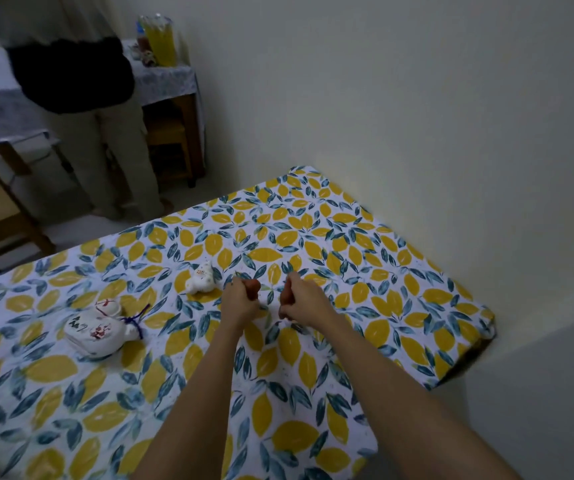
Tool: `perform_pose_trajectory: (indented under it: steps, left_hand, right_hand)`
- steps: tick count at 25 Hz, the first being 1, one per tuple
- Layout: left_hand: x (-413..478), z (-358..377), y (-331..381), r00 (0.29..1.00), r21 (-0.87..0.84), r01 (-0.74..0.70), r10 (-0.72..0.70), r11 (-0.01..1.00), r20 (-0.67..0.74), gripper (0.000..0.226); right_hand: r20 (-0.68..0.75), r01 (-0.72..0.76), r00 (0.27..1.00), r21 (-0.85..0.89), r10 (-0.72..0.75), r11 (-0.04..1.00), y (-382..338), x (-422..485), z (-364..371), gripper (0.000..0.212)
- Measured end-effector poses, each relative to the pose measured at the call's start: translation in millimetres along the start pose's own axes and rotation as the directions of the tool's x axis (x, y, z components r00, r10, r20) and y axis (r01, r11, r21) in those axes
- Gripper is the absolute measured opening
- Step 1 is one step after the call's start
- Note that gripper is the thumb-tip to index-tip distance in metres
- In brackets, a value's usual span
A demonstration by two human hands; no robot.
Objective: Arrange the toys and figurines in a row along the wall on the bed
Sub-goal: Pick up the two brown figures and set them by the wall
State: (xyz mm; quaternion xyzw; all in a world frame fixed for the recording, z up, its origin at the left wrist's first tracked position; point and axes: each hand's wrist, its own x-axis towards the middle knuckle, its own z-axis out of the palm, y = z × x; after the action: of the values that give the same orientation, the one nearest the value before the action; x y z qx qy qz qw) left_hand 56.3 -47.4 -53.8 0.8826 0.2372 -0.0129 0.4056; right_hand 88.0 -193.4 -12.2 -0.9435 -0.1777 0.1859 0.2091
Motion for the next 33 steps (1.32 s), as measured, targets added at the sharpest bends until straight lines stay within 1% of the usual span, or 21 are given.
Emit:
perform_pose_trajectory:
  steps: [1,3,5,8,12,15,18,21,23,24,25,26,27,28,30,31,32,33]
  left_hand:
    - [2,0,0,1.0,-0.053,-0.007,0.005,0.999,-0.022,0.029]
    - [5,0,0,0.997,-0.089,-0.008,0.001,0.996,-0.076,0.034]
    - [9,4,3,0.989,-0.04,-0.021,0.015,0.999,-0.144,0.031]
    - [16,16,11,0.975,0.105,-0.013,0.036,0.994,-0.218,0.029]
    - [22,28,19,0.98,0.213,0.037,0.006,0.976,-0.199,0.033]
    - [21,31,18,0.98,0.233,0.052,-0.004,0.971,-0.201,0.049]
    - [22,30,15,0.976,0.228,0.101,-0.052,0.968,-0.211,0.042]
    - [23,31,13,0.975,0.222,0.112,-0.064,0.969,-0.211,0.04]
    - [22,32,11,0.975,0.241,0.101,-0.047,0.965,-0.218,0.035]
    - [20,33,10,0.976,0.256,0.096,-0.04,0.962,-0.216,0.036]
    - [17,32,9,0.975,0.277,0.097,-0.035,0.956,-0.22,0.046]
    - [13,28,9,0.974,0.308,0.097,-0.027,0.946,-0.225,0.061]
    - [9,23,9,0.97,0.336,0.088,-0.005,0.938,-0.242,0.073]
    - [3,14,10,0.963,0.353,0.082,0.017,0.932,-0.269,0.081]
    - [-9,-8,10,0.947,0.36,0.098,0.024,0.928,-0.319,0.096]
    - [-15,-23,6,0.938,0.345,0.116,0.011,0.932,-0.346,0.101]
    - [-20,-38,0,0.93,0.319,0.142,-0.016,0.937,-0.368,0.096]
    - [-26,-55,-10,0.919,0.299,0.17,-0.041,0.939,-0.392,0.087]
  right_hand:
    - [0.0,0.032,0.999,-0.043,-0.032,0.999,1,9,-8,0.05]
    - [0.013,0.084,0.996,-0.119,-0.084,0.989,3,27,-21,0.047]
    - [0.028,0.14,0.99,-0.155,-0.138,0.978,8,45,-30,0.043]
    - [0.061,0.22,0.975,-0.182,-0.212,0.958,14,68,-33,0.041]
    - [0.114,0.288,0.956,-0.221,-0.269,0.932,22,90,-30,0.041]
    - [0.152,0.317,0.945,-0.209,-0.29,0.925,30,99,-28,0.04]
    - [0.164,0.348,0.933,-0.192,-0.319,0.918,36,102,-23,0.038]
    - [0.164,0.374,0.923,-0.172,-0.348,0.911,39,103,-17,0.037]
    - [0.191,0.379,0.918,-0.168,-0.348,0.91,42,100,-14,0.043]
    - [0.21,0.378,0.915,-0.159,-0.343,0.912,43,98,-14,0.051]
    - [0.226,0.378,0.912,-0.145,-0.341,0.914,44,96,-15,0.061]
    - [0.231,0.374,0.912,-0.133,-0.338,0.918,43,93,-18,0.071]
    - [0.22,0.366,0.916,-0.121,-0.334,0.923,41,90,-24,0.076]
    - [0.202,0.363,0.92,-0.111,-0.337,0.925,36,88,-32,0.078]
    - [0.16,0.385,0.917,-0.115,-0.365,0.916,18,86,-45,0.074]
    - [0.148,0.403,0.912,-0.129,-0.384,0.906,4,87,-50,0.072]
    - [0.144,0.417,0.906,-0.139,-0.398,0.898,-10,88,-52,0.071]
    - [0.148,0.437,0.897,-0.147,-0.418,0.887,-28,90,-50,0.07]
